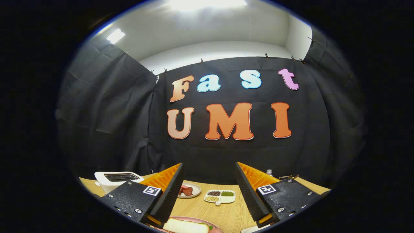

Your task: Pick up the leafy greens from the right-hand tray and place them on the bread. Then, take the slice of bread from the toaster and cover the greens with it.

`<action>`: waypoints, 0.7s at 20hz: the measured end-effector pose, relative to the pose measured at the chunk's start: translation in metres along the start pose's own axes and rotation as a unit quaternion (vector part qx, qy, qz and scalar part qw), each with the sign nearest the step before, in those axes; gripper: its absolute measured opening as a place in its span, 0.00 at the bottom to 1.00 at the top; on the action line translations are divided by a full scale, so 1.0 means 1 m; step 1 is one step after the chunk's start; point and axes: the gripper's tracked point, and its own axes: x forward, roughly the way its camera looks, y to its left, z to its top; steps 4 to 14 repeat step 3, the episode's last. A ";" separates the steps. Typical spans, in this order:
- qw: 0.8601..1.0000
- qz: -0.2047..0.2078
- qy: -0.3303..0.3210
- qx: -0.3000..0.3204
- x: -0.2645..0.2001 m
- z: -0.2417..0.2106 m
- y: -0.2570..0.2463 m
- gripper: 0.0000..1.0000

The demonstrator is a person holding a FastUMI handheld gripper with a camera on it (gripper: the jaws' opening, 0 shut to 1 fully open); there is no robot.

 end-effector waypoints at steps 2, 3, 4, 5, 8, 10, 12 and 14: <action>1.000 0.000 0.001 0.004 0.000 0.000 0.000 0.93; 1.000 0.001 0.001 0.007 0.000 0.000 0.001 0.93; 1.000 0.001 0.001 0.007 0.000 0.000 0.001 0.93; 1.000 0.001 0.001 0.007 0.000 0.000 0.001 0.93; 1.000 0.001 0.001 0.007 0.000 0.000 0.001 0.93; 1.000 0.001 0.001 0.007 0.000 0.000 0.001 0.93; 1.000 0.001 0.001 0.007 0.000 0.000 0.001 0.93; 1.000 0.001 0.001 0.007 0.000 0.000 0.001 0.93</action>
